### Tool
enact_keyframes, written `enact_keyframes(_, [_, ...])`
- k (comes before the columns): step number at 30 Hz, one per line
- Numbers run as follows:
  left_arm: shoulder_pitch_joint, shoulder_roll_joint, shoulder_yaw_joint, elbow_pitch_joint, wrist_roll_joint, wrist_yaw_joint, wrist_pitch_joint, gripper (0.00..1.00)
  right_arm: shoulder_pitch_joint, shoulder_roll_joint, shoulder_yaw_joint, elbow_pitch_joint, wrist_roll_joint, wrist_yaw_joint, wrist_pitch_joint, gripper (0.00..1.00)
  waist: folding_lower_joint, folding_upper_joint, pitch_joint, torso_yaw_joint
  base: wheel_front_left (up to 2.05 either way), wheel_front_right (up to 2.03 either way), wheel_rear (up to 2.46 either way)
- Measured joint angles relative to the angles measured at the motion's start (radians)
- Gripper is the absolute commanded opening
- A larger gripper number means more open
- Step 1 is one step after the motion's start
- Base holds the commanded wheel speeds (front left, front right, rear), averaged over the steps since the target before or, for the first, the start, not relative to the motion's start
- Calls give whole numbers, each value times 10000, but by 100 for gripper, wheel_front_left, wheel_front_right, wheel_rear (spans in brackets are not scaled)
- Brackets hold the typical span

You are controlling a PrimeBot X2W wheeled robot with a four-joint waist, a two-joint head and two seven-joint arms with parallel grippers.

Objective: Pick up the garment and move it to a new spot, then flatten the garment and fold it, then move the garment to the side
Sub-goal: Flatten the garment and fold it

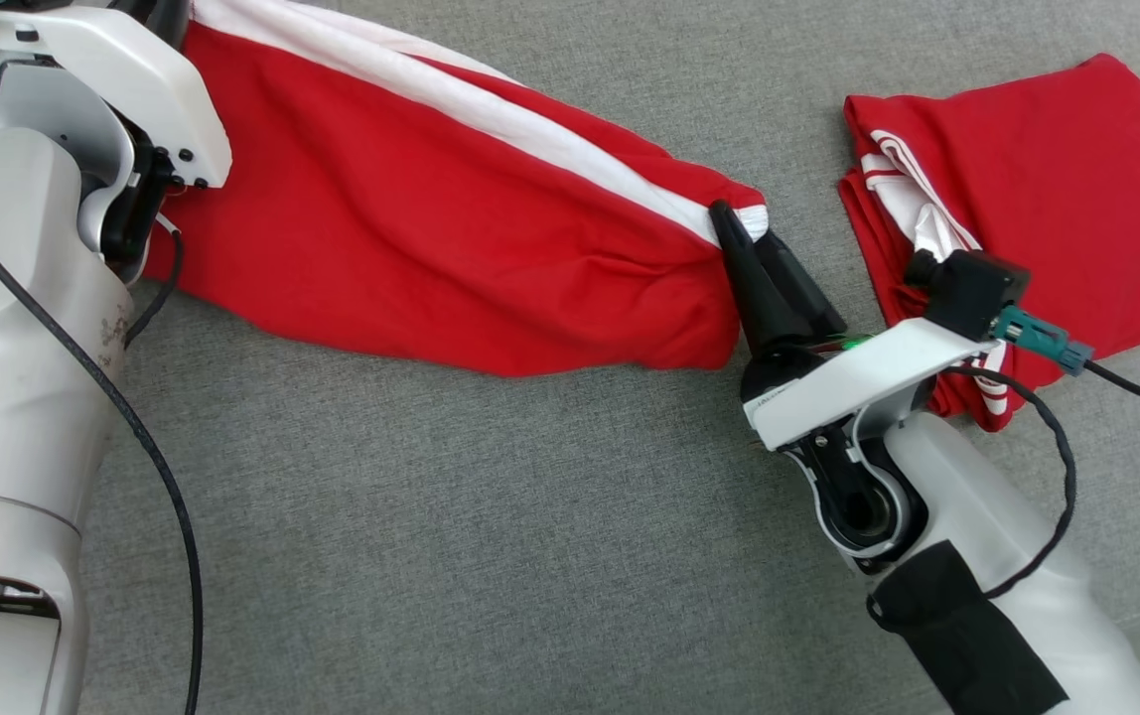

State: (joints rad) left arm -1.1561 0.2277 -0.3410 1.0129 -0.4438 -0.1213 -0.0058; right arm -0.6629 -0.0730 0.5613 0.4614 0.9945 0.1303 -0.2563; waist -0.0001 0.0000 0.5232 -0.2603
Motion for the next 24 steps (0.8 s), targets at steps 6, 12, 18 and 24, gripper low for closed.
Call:
enact_keyframes(6, [-21, -27, -148, 360, -15, -19, -1062, 100, 527, -558, -211, -485, 105, 2, -54, 100, 0, 0, -169, 128, 0, 0, 0])
enact_keyframes(12, [617, 79, 100, -121, -63, 226, -2349, 100, 1662, -988, -1588, -1699, -1197, 2, -81, 100, 0, 0, -477, 324, 0, 0, 0])
enact_keyframes(18, [2220, 226, 372, -2661, 318, 1007, -2531, 100, 2710, -844, -3028, -2853, -2414, 2, -82, 100, 0, 0, -748, 684, 0, 0, 0])
enact_keyframes(24, [4847, 286, 874, -6282, 848, 1923, -2537, 100, 3444, -683, -3946, -3348, -3614, 0, -82, 100, 0, 0, -1004, 1169, 0, 0, 0])
